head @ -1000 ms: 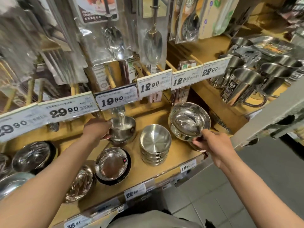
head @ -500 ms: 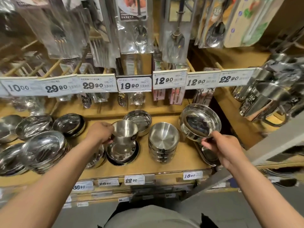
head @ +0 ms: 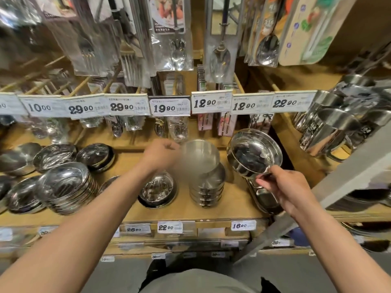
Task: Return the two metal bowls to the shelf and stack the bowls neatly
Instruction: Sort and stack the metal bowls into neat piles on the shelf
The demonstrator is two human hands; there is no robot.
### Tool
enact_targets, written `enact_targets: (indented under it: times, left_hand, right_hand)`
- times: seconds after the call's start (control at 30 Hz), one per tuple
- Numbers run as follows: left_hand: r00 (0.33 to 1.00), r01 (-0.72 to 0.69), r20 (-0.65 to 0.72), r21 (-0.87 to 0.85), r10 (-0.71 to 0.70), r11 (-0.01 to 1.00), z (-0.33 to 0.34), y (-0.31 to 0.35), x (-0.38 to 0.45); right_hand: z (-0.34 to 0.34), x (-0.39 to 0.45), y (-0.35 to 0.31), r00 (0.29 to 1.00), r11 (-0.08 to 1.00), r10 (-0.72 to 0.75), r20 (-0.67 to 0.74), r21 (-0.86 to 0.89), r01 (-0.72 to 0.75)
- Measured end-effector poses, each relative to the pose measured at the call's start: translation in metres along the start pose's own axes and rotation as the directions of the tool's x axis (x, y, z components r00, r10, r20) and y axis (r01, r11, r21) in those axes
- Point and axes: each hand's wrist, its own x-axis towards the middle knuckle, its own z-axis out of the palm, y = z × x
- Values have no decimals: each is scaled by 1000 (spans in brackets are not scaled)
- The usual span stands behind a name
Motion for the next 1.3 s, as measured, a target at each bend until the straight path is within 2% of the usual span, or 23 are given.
enact_targets:
  times: [0.23, 0.47, 0.77, 0.97, 1.13, 1.3]
  left_hand:
    - [997, 3, 73, 81, -9, 997, 29, 6, 10]
    - [999, -5, 53, 104, -1, 995, 38, 0, 23]
    - [997, -48, 68, 165, 37, 985, 37, -3, 25]
    - [999, -39, 23, 146, 36, 988, 39, -5, 24]
    - [998, -59, -2, 201, 61, 978, 38, -8, 24]
    - [996, -63, -53, 135, 71, 989, 24, -7, 12]
  right_hand:
    - [3, -15, -2, 1000, 1000, 0, -6, 8, 0]
    - [9, -23, -9, 997, 998, -69, -40, 8, 69]
    - [12, -26, -13, 997, 996, -73, -37, 41, 75]
    - [14, -27, -13, 997, 997, -75, -25, 24, 76]
    - [16, -30, -20, 996, 996, -84, 7, -15, 85]
    - [19, -37, -28, 990, 988, -130, 62, -81, 134]
